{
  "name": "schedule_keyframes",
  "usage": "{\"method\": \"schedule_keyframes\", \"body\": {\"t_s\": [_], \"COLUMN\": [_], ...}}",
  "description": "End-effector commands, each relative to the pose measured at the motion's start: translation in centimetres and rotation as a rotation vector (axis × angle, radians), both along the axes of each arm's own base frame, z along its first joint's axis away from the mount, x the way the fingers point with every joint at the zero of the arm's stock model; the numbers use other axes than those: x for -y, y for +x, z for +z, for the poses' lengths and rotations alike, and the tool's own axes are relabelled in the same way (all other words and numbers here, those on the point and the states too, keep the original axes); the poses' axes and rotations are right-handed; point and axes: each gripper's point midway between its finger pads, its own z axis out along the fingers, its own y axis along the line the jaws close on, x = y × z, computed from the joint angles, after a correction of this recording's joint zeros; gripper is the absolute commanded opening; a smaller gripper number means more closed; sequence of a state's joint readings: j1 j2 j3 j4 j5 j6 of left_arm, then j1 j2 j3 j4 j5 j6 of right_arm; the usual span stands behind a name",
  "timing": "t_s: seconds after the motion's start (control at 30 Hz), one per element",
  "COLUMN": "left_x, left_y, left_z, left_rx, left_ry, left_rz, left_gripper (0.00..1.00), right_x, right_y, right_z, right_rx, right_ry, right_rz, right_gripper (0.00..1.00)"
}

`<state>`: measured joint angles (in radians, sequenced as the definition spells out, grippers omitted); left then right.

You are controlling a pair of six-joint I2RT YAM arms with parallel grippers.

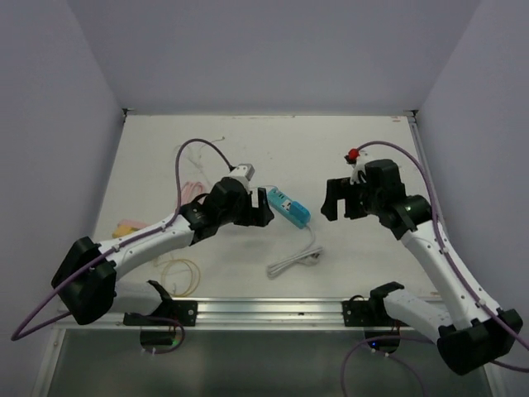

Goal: Pull the plug off the socket

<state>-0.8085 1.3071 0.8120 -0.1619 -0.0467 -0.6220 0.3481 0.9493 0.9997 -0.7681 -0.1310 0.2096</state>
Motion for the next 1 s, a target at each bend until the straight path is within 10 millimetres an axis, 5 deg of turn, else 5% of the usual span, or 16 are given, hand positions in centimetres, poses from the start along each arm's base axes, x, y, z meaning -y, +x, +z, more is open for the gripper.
{"method": "schedule_keyframes", "body": {"t_s": [0.0,0.2,0.47,0.97], "left_x": [0.9,-0.2,0.2,3.4], "left_y": [2.0,4.4,4.6,9.8], "left_z": [1.7,0.3,-3.1,-4.8], "left_rx": [-0.050,-0.117,-0.216,-0.245], "left_ry": [-0.179,-0.242,-0.322,-0.445], "left_rz": [0.068,0.107,0.202,0.329], "left_gripper": [0.89,0.89,0.82,0.53], "right_x": [-2.3,-5.6,-7.9,-10.8], "right_y": [1.4,4.0,6.3,7.0], "right_z": [1.2,-2.1,-6.8,-8.8], "right_rx": [0.021,-0.051,-0.127,-0.156], "right_ry": [0.032,-0.174,-0.325,-0.245], "right_rz": [0.056,0.153,0.247,0.305], "right_gripper": [0.99,0.98,0.75,0.49]}}
